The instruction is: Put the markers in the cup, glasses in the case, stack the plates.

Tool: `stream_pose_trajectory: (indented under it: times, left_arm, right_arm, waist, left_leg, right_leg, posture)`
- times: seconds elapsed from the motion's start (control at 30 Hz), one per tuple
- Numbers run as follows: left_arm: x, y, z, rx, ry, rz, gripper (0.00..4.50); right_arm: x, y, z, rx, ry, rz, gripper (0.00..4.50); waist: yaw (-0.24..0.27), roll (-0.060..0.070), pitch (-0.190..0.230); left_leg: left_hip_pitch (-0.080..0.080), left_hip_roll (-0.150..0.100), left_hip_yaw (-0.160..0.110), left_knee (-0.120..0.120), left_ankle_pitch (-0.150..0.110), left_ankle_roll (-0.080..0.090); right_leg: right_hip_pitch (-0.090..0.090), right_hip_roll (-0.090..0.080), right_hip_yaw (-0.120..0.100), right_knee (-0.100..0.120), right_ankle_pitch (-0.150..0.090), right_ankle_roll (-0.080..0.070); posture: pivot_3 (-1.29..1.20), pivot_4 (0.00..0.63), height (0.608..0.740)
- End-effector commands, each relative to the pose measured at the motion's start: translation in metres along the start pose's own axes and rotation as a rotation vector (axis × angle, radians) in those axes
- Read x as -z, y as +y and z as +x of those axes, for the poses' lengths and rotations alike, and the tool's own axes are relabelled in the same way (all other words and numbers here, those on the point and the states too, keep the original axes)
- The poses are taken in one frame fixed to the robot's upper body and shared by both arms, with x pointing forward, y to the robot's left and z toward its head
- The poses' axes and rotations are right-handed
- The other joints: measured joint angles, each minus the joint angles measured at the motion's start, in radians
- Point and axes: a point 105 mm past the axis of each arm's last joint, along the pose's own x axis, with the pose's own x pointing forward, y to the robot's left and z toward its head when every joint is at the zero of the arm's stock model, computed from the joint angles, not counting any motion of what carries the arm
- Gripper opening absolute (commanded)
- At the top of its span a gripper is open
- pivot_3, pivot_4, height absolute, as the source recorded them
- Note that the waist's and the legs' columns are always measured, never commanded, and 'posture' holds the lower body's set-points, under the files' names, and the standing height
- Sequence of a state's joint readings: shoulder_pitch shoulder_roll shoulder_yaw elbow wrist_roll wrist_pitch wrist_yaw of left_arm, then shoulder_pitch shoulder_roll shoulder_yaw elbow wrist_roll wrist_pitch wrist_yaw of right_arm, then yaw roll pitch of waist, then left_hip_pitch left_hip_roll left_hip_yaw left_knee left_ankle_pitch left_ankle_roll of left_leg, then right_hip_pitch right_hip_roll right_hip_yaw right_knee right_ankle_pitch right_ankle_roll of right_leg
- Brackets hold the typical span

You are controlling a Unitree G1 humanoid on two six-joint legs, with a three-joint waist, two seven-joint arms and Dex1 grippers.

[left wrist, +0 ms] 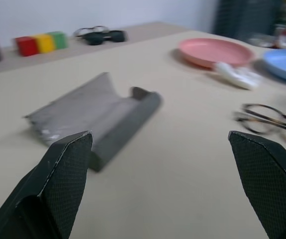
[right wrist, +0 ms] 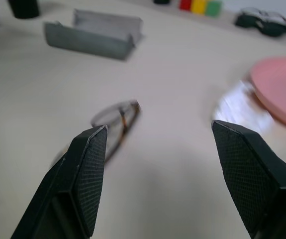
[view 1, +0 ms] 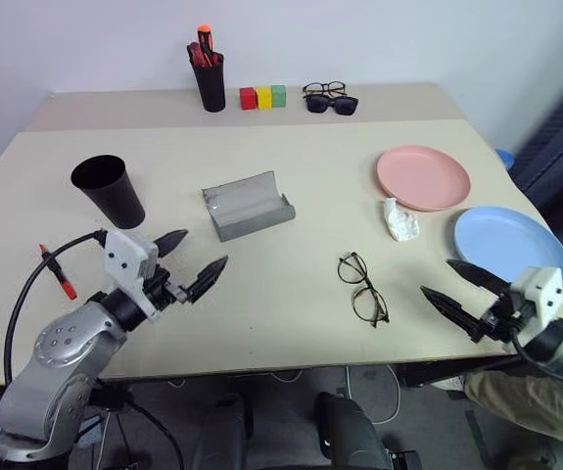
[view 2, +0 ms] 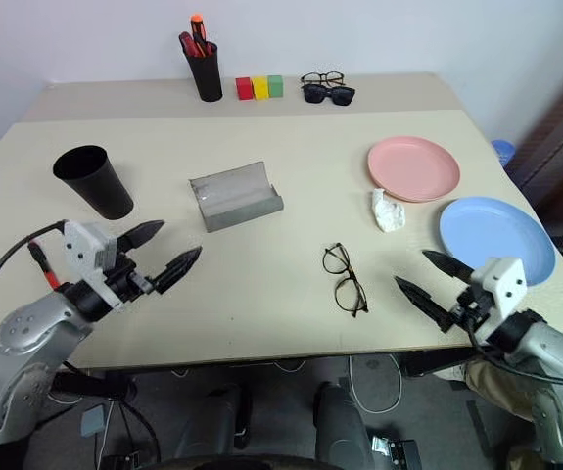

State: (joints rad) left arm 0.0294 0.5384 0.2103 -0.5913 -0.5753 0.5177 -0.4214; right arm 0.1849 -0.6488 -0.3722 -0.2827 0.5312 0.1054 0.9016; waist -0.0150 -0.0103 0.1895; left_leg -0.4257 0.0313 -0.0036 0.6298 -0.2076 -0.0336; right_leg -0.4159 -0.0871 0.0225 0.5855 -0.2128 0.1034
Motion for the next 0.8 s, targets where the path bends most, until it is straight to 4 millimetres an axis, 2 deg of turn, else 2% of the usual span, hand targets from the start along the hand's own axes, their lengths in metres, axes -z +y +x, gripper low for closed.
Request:
stream_pose_trajectory:
  times: [0.03, 0.17, 0.33, 0.47, 0.57, 0.8]
  left_arm:
    - [0.004, 0.025, 0.007, -0.180, 0.050, -0.060, 4.50]
    - [0.014, 0.053, 0.007, -0.357, 0.185, -0.137, 4.50]
    - [0.027, 0.077, -0.004, -0.380, 0.425, -0.220, 4.50]
    - [0.029, 0.092, -0.012, -0.393, 0.534, -0.214, 4.50]
    - [0.038, 0.107, -0.018, -0.412, 0.616, -0.216, 4.50]
    - [0.045, 0.117, -0.015, -0.361, 0.714, -0.178, 4.50]
  right_arm:
    - [-0.024, 0.018, 0.029, -0.146, -0.074, -0.077, 3.38]
    - [-0.037, 0.041, 0.058, -0.312, -0.133, -0.070, 3.38]
    - [-0.048, 0.063, 0.082, -0.461, -0.190, -0.054, 3.38]
    - [-0.050, 0.069, 0.088, -0.496, -0.206, -0.043, 3.38]
    - [-0.046, 0.071, 0.091, -0.498, -0.207, -0.039, 3.38]
    - [-0.043, 0.065, 0.091, -0.472, -0.202, -0.049, 3.38]
  waist:
    - [0.000, 0.000, 0.000]
    - [0.001, -0.004, 0.002]
    - [0.003, -0.006, 0.002]
    - [0.001, -0.007, 0.002]
    - [0.001, -0.008, 0.002]
    - [0.003, -0.009, 0.001]
  left_leg:
    - [0.000, 0.000, 0.000, 0.000, 0.000, 0.000]
    - [0.001, -0.001, -0.002, 0.002, 0.000, 0.000]
    - [0.000, 0.000, -0.007, 0.001, 0.001, 0.001]
    - [0.000, 0.000, -0.007, 0.001, 0.001, 0.000]
    - [0.000, 0.000, -0.007, 0.001, 0.001, 0.000]
    - [0.000, 0.000, -0.006, 0.000, 0.001, -0.001]
  right_leg:
    - [0.000, 0.000, 0.000, 0.001, 0.000, 0.000]
    - [-0.002, 0.001, 0.000, 0.010, 0.000, 0.001]
    - [-0.004, 0.006, 0.000, 0.016, 0.000, 0.002]
    - [-0.005, 0.006, 0.000, 0.018, 0.000, 0.001]
    - [-0.005, 0.005, 0.000, 0.017, 0.001, 0.000]
    - [-0.007, 0.005, 0.000, 0.018, 0.001, 0.000]
  posture:
    - [0.00, 0.150, 0.740]
    - [0.00, 0.150, 0.740]
    - [0.00, 0.150, 0.740]
    - [0.00, 0.150, 0.740]
    - [0.00, 0.150, 0.740]
    - [0.00, 0.150, 0.740]
